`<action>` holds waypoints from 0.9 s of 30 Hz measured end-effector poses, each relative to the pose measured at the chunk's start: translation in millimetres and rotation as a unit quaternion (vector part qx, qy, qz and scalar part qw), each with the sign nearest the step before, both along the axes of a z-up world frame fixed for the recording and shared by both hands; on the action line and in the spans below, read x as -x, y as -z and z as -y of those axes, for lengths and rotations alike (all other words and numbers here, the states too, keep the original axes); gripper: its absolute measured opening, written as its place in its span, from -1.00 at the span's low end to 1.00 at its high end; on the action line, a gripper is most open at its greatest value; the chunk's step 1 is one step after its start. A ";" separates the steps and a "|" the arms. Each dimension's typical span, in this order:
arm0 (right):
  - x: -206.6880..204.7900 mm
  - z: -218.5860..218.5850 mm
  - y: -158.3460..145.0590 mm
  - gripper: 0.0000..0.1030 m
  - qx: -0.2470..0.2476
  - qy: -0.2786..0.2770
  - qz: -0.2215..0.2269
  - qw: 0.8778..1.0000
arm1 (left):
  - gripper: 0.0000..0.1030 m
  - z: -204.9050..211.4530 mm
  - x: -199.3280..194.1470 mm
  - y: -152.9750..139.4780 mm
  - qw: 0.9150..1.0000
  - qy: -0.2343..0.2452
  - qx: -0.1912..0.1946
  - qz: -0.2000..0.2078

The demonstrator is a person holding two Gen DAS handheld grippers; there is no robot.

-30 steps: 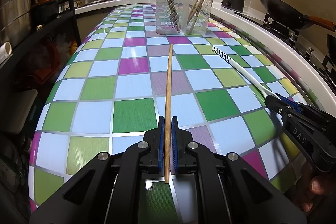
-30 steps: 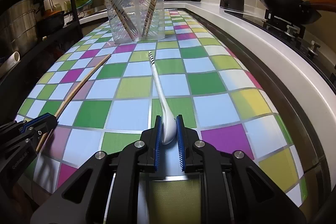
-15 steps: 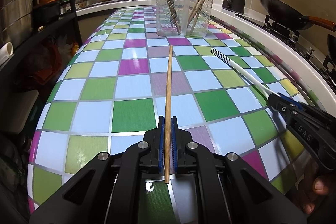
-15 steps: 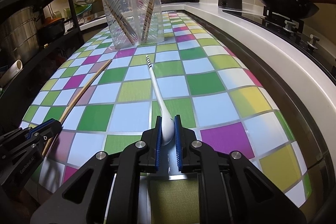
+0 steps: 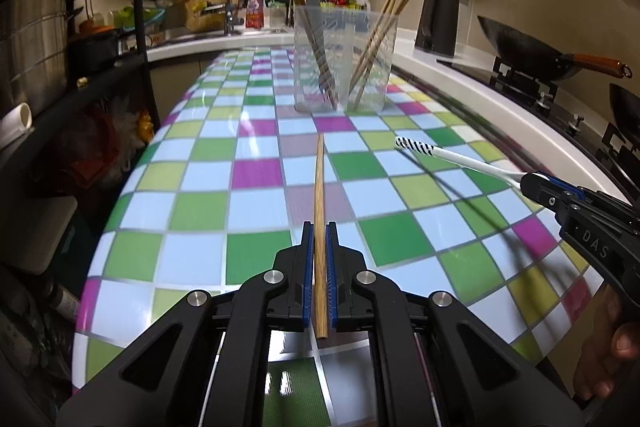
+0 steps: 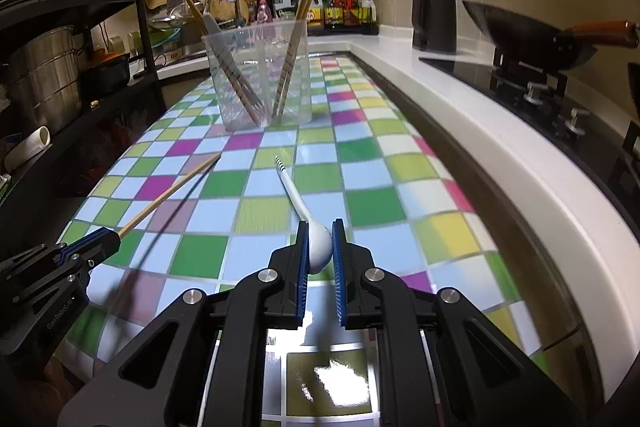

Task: Organize utensils
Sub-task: 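Lift the spoon and chopstick and carry both over the clear container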

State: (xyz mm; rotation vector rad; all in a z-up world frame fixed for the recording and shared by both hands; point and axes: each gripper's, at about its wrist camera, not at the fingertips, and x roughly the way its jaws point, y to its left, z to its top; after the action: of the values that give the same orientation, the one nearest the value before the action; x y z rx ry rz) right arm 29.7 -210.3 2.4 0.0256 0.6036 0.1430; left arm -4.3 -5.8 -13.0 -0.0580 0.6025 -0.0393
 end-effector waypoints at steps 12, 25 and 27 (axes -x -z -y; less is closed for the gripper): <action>7.9 5.2 -45.8 -0.77 0.025 -0.003 0.051 0.998 | -0.88 6.3 7.5 -28.2 0.997 0.002 -0.036 0.073; 12.8 11.3 -69.6 -0.77 0.021 -0.001 0.072 0.997 | -0.89 0.3 8.2 -69.8 0.992 0.006 -0.024 0.123; 12.5 11.0 -74.5 -0.77 0.021 -0.002 0.077 0.997 | -0.88 0.7 6.6 -78.3 0.991 0.007 -0.020 0.131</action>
State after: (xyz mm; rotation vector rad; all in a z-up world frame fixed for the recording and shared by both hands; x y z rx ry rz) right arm 17.2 -221.3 76.9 -0.0268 0.4528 0.1353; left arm -10.9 -6.5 65.3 -0.0087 0.3412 -0.0481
